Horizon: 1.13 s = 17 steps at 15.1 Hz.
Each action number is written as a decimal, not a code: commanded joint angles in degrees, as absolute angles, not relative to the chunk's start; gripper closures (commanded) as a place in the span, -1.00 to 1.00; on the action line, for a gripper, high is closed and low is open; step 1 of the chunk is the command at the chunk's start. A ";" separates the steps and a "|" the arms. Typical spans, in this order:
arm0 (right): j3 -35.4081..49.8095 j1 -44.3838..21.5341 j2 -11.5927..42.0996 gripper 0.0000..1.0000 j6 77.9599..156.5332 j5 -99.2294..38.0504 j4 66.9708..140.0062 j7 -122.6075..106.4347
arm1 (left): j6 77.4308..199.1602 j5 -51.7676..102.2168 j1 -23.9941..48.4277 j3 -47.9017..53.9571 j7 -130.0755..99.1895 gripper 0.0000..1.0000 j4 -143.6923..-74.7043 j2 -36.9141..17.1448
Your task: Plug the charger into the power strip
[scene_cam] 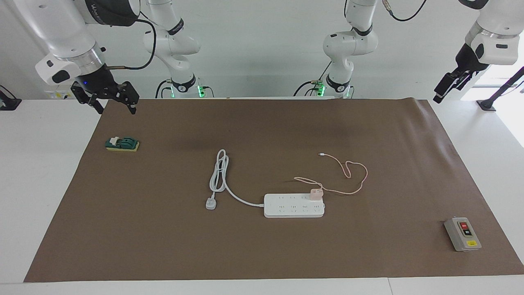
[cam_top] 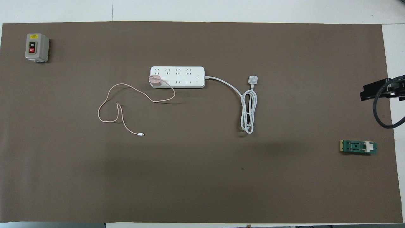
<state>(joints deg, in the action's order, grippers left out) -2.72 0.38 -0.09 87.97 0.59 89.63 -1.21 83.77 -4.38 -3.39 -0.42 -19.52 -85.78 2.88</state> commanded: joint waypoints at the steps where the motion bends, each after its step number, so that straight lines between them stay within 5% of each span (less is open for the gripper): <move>1: -2.20 0.97 -0.88 -1.00 87.89 -0.26 90.44 -0.35 | 85.33 -3.69 -2.90 0.79 -17.85 -1.00 -88.06 3.43; 6: -2.20 0.97 -0.88 -1.00 87.89 -0.26 90.44 -0.35 | 88.33 -0.12 -3.34 3.95 -8.79 -1.00 -94.74 5.71; 17: -2.20 0.97 -0.88 -1.00 87.89 -0.26 90.35 -0.35 | 89.73 4.75 -4.04 4.22 1.75 -1.00 -95.01 4.83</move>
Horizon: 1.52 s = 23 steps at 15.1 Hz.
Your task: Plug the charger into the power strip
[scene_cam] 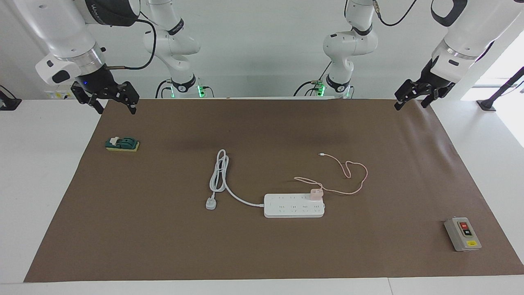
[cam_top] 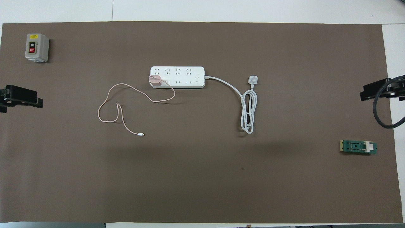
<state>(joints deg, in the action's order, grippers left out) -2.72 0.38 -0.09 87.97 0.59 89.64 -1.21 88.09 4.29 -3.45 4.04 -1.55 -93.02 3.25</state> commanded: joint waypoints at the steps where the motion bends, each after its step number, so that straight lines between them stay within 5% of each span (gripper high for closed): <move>1: -2.20 0.97 -0.88 -1.00 87.89 -0.26 90.35 -0.35 | 90.26 3.88 -3.96 4.22 1.84 -1.00 -95.01 4.66; 23: -2.20 0.97 -0.88 -1.00 87.89 -0.26 90.44 -0.35 | 91.75 0.09 -4.31 4.83 0.97 -1.00 -94.48 3.34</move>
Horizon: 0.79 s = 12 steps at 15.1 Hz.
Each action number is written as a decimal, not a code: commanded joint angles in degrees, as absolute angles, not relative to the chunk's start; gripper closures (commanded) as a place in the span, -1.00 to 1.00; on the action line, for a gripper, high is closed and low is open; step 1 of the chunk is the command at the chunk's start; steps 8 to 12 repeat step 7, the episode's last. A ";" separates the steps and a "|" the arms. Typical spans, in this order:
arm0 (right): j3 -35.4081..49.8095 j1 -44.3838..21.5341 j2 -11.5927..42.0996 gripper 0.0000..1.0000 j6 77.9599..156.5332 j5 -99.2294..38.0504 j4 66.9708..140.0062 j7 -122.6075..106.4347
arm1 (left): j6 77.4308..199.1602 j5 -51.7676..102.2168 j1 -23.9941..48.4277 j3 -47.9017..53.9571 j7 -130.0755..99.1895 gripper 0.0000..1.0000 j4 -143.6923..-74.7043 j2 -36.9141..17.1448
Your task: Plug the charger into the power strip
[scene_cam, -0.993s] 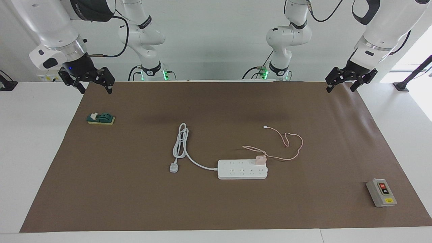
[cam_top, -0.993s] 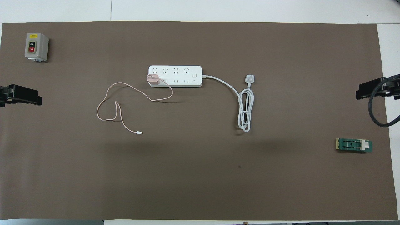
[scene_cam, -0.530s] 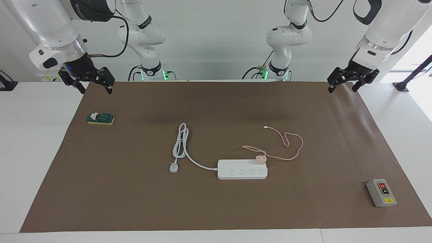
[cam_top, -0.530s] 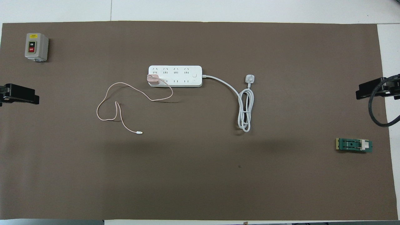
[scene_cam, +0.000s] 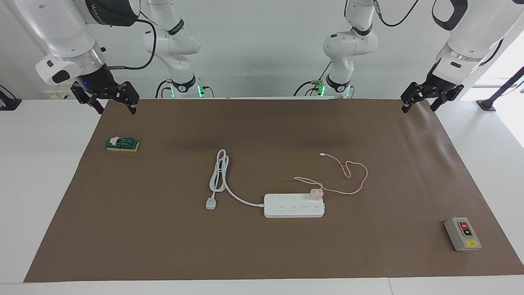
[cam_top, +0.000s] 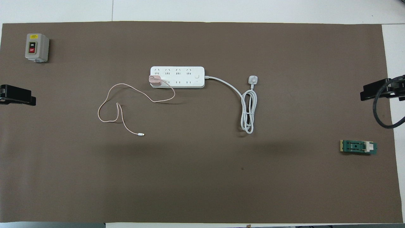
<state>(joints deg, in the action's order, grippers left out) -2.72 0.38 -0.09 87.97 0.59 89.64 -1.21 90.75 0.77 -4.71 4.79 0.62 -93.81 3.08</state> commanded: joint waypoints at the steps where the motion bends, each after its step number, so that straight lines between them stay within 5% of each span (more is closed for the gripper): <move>1: -2.20 0.97 -0.88 -1.00 87.89 -0.26 90.44 -0.35 | 91.41 0.09 -4.31 4.83 1.05 -1.00 -93.96 2.82; 12: -2.20 0.97 -0.88 -1.00 87.89 -0.26 90.35 -0.35 | 91.05 0.00 -4.31 4.92 0.88 -1.00 -93.25 2.20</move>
